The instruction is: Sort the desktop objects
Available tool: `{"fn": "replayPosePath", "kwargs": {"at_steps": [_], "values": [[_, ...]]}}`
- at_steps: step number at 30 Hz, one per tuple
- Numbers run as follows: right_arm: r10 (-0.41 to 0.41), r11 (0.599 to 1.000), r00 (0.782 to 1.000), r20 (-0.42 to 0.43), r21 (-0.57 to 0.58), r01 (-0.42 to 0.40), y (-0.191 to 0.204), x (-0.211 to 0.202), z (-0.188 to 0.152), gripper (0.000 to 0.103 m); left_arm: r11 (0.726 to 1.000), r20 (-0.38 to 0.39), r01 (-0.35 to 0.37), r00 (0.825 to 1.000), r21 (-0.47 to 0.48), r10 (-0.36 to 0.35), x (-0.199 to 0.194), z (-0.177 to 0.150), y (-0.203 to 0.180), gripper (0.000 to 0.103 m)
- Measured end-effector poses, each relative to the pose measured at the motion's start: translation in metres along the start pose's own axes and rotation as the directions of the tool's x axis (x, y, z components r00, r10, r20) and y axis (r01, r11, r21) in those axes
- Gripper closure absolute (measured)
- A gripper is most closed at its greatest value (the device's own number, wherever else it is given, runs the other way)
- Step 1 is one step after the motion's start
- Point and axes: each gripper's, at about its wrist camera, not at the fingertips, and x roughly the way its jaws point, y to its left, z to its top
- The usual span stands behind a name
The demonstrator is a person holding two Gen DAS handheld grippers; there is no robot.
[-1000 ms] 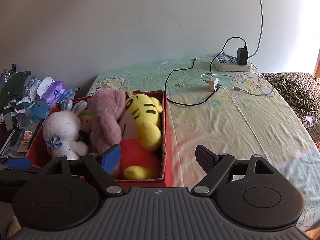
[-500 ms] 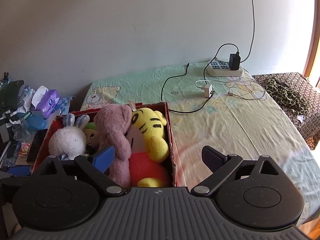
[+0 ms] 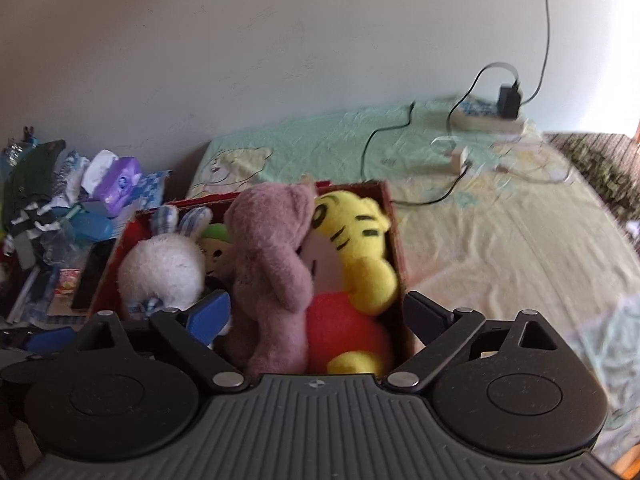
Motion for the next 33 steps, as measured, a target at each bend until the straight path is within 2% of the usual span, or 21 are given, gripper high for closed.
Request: {"fn": "replayPosePath", "kwargs": {"at_steps": [4,11,19,33], "values": [[0.047,0.998,0.998,-0.033,0.042,-0.045,-0.001,0.01,-0.002,0.02,1.0,-0.006,-0.009,1.0,-0.005,0.009,0.006,0.003,0.001,0.0],[0.034,0.999,0.998,-0.044,0.003,-0.034,0.001,0.018,-0.005,0.024,1.0,-0.035,0.017,0.999,0.019,-0.016,0.018,0.003,-0.004,0.0],[0.022,0.999,0.995,-0.093,0.051,-0.018,-0.008,0.03,-0.007,0.039,0.999,-0.061,0.027,0.998,0.046,-0.024,0.029,0.005,-0.011,0.0],[0.026,0.999,0.997,-0.068,0.036,-0.024,-0.009,0.027,-0.011,0.044,0.998,-0.061,0.014,0.998,0.063,-0.01,0.029,0.002,-0.018,0.0]]}}
